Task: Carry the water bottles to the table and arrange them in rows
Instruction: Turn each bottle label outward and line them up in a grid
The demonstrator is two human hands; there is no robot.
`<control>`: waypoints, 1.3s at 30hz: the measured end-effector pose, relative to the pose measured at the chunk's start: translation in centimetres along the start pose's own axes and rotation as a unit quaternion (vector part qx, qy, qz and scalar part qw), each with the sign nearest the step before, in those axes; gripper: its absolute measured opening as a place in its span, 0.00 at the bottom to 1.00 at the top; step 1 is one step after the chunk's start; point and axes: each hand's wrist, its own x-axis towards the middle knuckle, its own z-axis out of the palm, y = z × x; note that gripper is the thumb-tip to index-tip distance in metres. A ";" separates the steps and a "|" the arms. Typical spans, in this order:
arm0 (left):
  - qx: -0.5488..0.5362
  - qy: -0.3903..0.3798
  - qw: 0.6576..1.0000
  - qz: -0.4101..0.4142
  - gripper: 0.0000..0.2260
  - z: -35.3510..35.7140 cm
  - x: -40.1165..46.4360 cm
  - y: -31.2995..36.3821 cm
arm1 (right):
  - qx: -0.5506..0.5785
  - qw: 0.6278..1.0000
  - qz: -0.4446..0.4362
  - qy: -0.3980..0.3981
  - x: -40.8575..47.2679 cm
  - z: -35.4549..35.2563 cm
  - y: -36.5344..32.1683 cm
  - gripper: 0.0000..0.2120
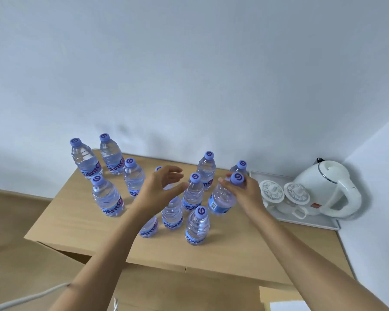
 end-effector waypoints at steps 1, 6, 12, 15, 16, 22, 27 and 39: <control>-0.008 -0.037 0.999 0.009 0.15 0.1 0.2 1.2 | -0.010 1.000 -0.022 -0.019 -0.2 -0.7 -2.1 0.07; 0.010 -0.126 0.989 0.074 0.28 1.2 1.4 7.8 | 0.003 0.988 -0.113 -0.103 -1.8 -3.4 -13.8 0.02; -0.062 -0.216 0.964 0.146 0.26 0.8 1.0 15.5 | 0.097 0.972 -0.147 -0.153 -4.7 -4.8 -24.9 0.06; -0.136 -0.240 0.945 0.174 0.22 0.4 -0.3 18.7 | 0.129 0.966 -0.154 -0.165 -5.6 -5.1 -28.9 0.10; -0.156 -0.243 0.941 0.178 0.22 0.3 -0.7 19.6 | 0.141 0.963 -0.156 -0.170 -5.9 -5.1 -30.1 0.11; -0.202 -0.238 0.931 0.192 0.27 -0.7 -2.1 23.4 | 0.192 0.941 -0.183 -0.210 -6.5 -4.8 -35.3 0.15; -0.206 -0.197 0.936 0.206 0.24 -2.9 -2.4 25.5 | 0.193 0.930 -0.208 -0.235 -6.8 -3.5 -38.2 0.18; -0.207 -0.043 0.944 0.255 0.21 -4.4 -3.2 26.7 | 0.138 0.934 -0.254 -0.209 -7.6 -0.6 -39.5 0.12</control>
